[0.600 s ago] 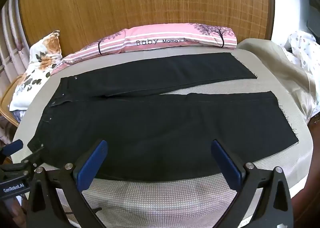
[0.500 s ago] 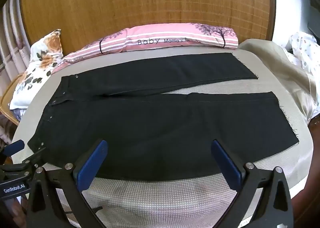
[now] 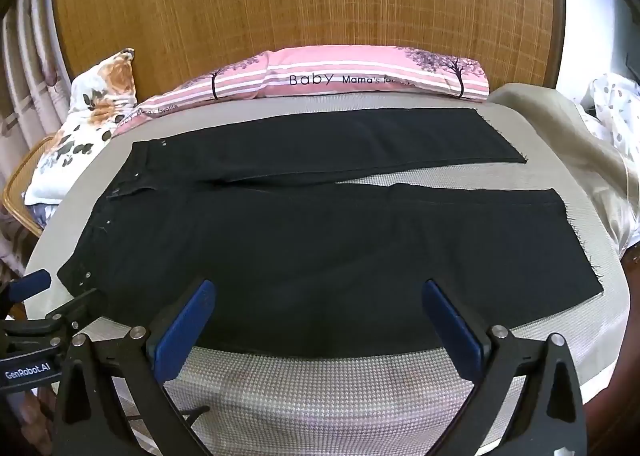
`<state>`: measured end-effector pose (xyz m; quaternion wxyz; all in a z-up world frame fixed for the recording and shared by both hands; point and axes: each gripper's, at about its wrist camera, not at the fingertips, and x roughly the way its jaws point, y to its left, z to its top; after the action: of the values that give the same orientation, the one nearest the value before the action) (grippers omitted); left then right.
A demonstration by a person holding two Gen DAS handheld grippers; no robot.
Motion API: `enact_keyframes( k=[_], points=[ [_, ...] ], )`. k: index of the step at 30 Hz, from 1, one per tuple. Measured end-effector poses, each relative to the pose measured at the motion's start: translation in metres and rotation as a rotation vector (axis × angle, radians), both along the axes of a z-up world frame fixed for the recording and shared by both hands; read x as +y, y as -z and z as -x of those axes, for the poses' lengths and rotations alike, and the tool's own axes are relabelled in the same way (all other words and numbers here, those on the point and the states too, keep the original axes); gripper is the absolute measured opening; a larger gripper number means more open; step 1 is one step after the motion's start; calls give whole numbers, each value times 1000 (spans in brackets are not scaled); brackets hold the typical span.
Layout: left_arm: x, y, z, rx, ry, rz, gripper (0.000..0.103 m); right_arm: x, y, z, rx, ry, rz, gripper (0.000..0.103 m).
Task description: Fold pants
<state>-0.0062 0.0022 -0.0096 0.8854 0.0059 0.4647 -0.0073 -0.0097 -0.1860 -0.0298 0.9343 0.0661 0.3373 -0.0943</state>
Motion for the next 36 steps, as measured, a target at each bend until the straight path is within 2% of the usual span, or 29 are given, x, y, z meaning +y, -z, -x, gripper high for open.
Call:
enact_keyframes(
  k=[36],
  points=[
    [6,12,0,20,-6,-13,101,1,2,-1,3,-3,12,103]
  ],
)
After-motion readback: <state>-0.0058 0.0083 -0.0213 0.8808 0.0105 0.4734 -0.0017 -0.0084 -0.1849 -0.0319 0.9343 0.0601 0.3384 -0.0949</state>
